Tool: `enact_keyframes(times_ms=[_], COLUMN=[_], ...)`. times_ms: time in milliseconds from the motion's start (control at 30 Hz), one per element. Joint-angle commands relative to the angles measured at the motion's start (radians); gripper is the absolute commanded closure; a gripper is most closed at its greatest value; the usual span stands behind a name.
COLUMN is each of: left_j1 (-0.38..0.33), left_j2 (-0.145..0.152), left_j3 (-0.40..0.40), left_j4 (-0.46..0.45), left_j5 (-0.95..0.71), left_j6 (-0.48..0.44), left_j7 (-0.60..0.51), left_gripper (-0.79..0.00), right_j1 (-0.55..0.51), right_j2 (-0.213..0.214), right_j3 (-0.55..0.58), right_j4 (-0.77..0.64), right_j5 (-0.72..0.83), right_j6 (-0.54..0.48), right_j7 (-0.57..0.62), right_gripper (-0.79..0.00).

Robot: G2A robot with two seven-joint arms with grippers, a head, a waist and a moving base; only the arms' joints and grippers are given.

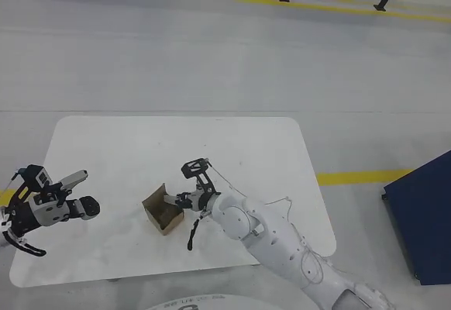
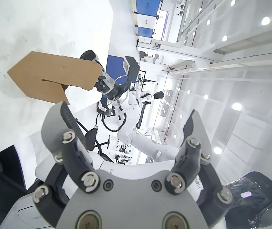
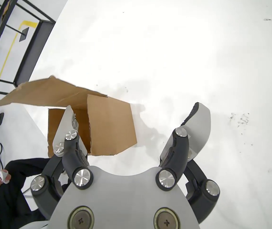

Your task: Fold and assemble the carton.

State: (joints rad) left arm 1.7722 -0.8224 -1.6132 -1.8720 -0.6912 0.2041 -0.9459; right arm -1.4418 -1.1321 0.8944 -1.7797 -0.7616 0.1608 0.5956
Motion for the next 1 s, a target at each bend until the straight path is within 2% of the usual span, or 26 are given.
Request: enact_keyframes(times_ms=[0, 33, 100, 167, 267, 400, 567, 633, 700, 967], left_j1=[0.0, 0.0, 0.0, 0.0, 0.0, 0.0, 0.0, 0.0, 0.0, 0.0], left_j2=[0.0, 0.0, 0.0, 0.0, 0.0, 0.0, 0.0, 0.0, 0.0, 0.0], left_j3=[0.0, 0.0, 0.0, 0.0, 0.0, 0.0, 0.0, 0.0, 0.0, 0.0], left_j4=[0.0, 0.0, 0.0, 0.0, 0.0, 0.0, 0.0, 0.0, 0.0, 0.0], left_j5=[0.0, 0.0, 0.0, 0.0, 0.0, 0.0, 0.0, 0.0, 0.0, 0.0], left_j6=[0.0, 0.0, 0.0, 0.0, 0.0, 0.0, 0.0, 0.0, 0.0, 0.0], left_j7=[0.0, 0.0, 0.0, 0.0, 0.0, 0.0, 0.0, 0.0, 0.0, 0.0], left_gripper=[-0.785, -0.785, -0.785, -0.785, -0.785, -0.785, -0.785, -0.785, -0.785, -0.785], right_j1=[-0.006, -0.006, -0.006, -0.007, -0.01, -0.019, -0.033, -0.034, -0.03, -0.002], right_j2=[0.002, 0.003, 0.003, 0.004, 0.004, 0.005, 0.004, 0.003, 0.0, -0.01], right_j3=[0.001, 0.001, 0.003, 0.005, 0.009, 0.017, 0.025, 0.025, 0.024, 0.02], right_j4=[-0.007, -0.01, -0.013, -0.016, -0.019, -0.025, -0.042, -0.05, -0.056, -0.074], right_j5=[-0.014, -0.018, -0.023, -0.026, -0.036, -0.052, -0.072, -0.083, -0.09, -0.098], right_j6=[-0.013, -0.02, -0.027, -0.031, -0.039, -0.033, -0.012, 0.006, 0.022, 0.062], right_j7=[0.011, 0.02, 0.034, 0.041, 0.044, 0.031, 0.002, -0.006, -0.005, 0.023], right_gripper=[-0.671, -0.606, -0.563, -0.557, -0.4, -0.296, -0.265, -0.166, 0.0, 0.0])
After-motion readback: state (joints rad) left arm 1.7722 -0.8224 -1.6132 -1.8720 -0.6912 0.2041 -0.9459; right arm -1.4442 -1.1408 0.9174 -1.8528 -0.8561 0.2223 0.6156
